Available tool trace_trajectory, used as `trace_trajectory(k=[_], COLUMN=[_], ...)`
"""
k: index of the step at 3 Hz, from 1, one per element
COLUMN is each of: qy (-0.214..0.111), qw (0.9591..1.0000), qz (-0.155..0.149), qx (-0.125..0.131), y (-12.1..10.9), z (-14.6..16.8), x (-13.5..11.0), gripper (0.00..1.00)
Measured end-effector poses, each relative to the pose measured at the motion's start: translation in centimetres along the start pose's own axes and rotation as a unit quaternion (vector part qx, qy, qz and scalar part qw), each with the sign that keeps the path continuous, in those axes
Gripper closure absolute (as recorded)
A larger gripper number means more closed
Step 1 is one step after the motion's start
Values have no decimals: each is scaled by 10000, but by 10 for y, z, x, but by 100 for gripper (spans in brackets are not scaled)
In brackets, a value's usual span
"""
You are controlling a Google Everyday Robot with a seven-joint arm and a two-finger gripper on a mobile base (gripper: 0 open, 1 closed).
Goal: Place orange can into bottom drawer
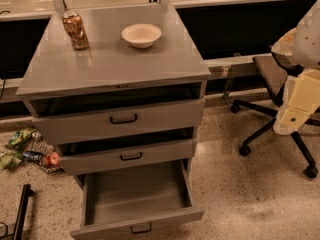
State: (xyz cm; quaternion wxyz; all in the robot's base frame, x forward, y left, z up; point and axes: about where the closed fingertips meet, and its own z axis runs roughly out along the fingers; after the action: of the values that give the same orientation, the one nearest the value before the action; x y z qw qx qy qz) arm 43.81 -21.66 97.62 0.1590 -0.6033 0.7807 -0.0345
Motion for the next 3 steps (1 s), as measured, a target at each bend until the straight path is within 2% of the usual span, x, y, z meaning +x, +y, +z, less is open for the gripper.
trace_trajectory(k=[1, 2, 3], qy=[0, -510, -2116], qw=[10000, 9985, 9771], qz=[0, 138, 169], qx=[1, 144, 120], y=[0, -19, -75], z=[0, 5, 18], x=[0, -21, -84], gripper=[0, 0, 0])
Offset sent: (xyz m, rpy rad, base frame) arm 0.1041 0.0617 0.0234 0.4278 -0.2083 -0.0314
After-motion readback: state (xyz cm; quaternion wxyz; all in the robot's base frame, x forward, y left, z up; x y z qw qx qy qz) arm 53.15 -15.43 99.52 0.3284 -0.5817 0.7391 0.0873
